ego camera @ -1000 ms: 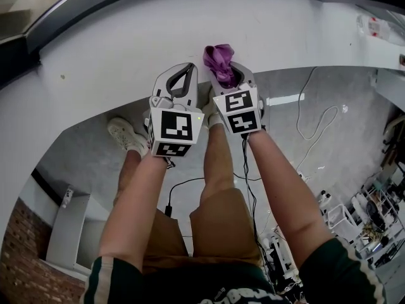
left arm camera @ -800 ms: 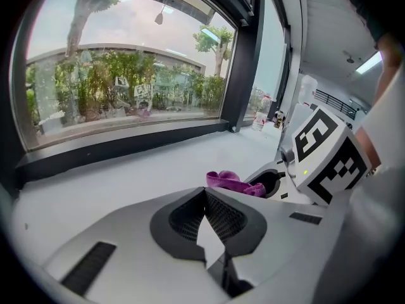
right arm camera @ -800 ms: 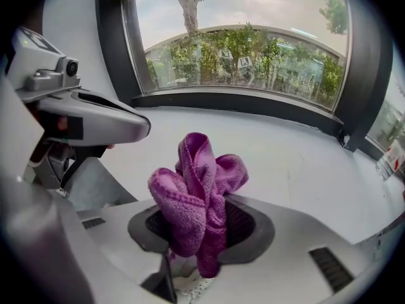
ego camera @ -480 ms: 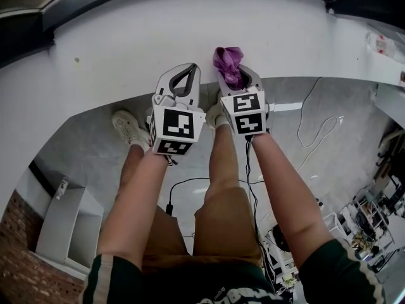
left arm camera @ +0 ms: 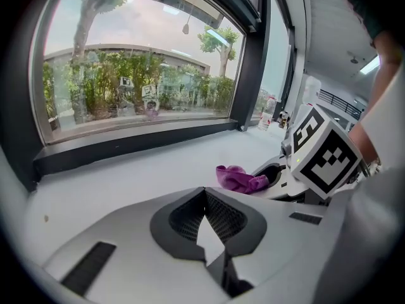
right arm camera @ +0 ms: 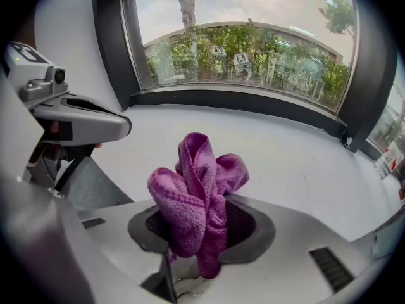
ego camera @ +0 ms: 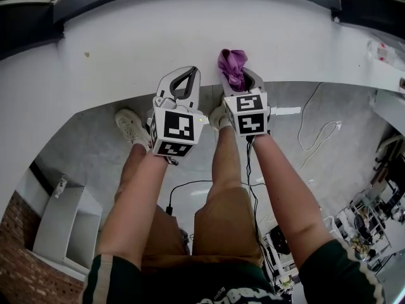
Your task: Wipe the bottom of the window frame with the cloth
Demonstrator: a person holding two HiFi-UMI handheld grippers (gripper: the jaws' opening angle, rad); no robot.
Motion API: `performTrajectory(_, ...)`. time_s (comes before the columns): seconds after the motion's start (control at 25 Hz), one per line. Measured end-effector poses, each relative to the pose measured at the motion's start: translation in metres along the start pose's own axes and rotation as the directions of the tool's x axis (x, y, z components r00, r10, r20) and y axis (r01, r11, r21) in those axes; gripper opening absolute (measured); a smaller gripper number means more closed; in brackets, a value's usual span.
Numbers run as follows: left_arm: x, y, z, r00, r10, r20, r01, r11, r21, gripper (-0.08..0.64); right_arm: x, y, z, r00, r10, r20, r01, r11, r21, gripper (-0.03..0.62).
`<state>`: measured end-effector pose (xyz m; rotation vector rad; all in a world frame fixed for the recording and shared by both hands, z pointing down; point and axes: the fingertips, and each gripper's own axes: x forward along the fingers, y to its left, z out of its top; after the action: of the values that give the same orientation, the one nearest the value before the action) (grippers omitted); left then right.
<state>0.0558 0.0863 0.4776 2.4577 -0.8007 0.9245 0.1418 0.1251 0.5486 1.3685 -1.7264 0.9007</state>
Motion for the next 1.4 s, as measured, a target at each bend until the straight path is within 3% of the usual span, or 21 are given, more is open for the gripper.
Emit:
performTrajectory(0.44,-0.023,0.033,-0.011,0.999,0.045,0.005,-0.045,0.999,-0.004,0.003,0.012,0.051,0.016,0.999,0.051,0.005,-0.051,0.996,-0.069,0.164)
performTrajectory(0.64,-0.039,0.045,-0.019,0.998,0.064,0.008,-0.064,0.997,0.032,0.003,0.018,0.08,0.025,0.996,0.088,0.002,-0.088,0.99,-0.111,0.164)
performTrajectory(1.4,-0.102,0.118,-0.058,0.984,0.178,0.015,-0.177,0.982,-0.072,0.003,0.042,0.182,0.053,0.979,0.198,-0.038,-0.201,0.95,-0.239,0.164)
